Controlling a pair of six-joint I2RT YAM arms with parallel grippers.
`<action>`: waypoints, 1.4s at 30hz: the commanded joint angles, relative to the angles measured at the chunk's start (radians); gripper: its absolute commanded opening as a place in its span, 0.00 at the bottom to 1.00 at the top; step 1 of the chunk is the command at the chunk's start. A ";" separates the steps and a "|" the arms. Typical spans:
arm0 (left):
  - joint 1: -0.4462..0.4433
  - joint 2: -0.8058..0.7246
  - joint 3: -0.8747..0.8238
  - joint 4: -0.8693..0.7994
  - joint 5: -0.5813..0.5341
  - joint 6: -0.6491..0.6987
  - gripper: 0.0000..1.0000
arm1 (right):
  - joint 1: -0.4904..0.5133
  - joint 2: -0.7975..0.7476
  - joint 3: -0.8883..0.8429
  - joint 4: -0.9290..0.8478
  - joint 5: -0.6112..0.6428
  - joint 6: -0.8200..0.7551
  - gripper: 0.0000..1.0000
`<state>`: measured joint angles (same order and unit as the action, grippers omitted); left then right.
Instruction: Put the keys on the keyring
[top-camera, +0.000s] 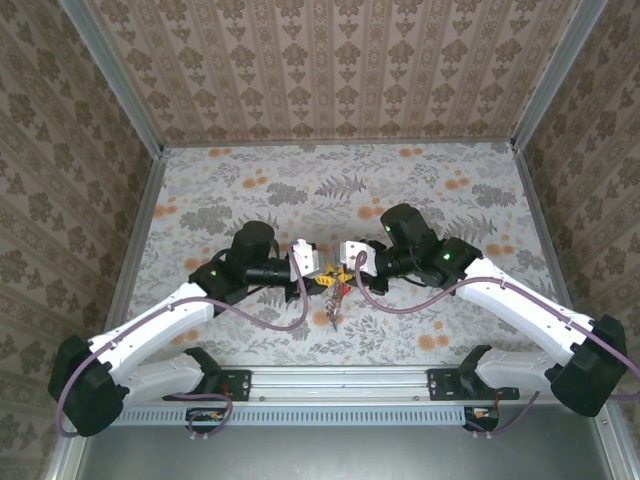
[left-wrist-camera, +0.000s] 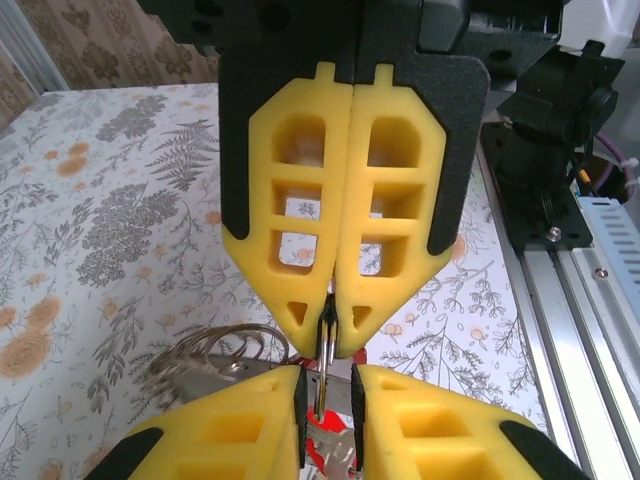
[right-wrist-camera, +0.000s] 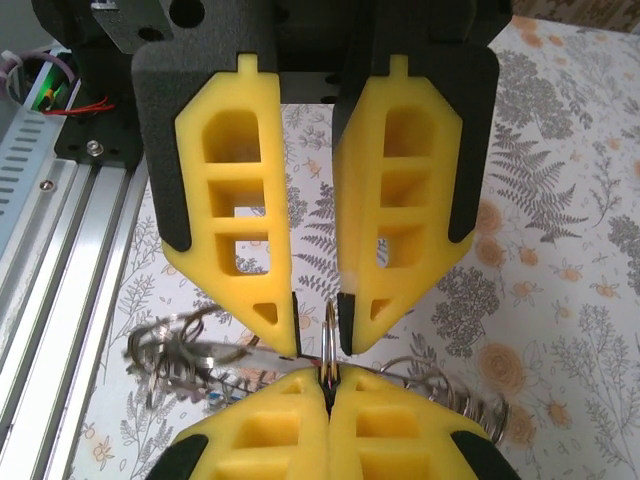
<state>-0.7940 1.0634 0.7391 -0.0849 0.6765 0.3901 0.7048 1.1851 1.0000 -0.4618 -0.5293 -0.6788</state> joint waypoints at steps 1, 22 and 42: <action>-0.017 0.016 0.049 -0.044 0.003 0.037 0.20 | 0.005 -0.003 0.040 0.020 -0.014 -0.007 0.00; 0.040 -0.082 -0.091 0.274 0.153 -0.104 0.00 | -0.076 -0.049 -0.073 0.126 -0.231 0.081 0.16; 0.035 -0.039 -0.133 0.447 0.134 -0.197 0.00 | -0.044 -0.012 -0.087 0.187 -0.215 0.104 0.17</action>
<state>-0.7517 1.0218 0.6018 0.2398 0.7925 0.2234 0.6422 1.1671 0.9237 -0.3191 -0.7219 -0.5896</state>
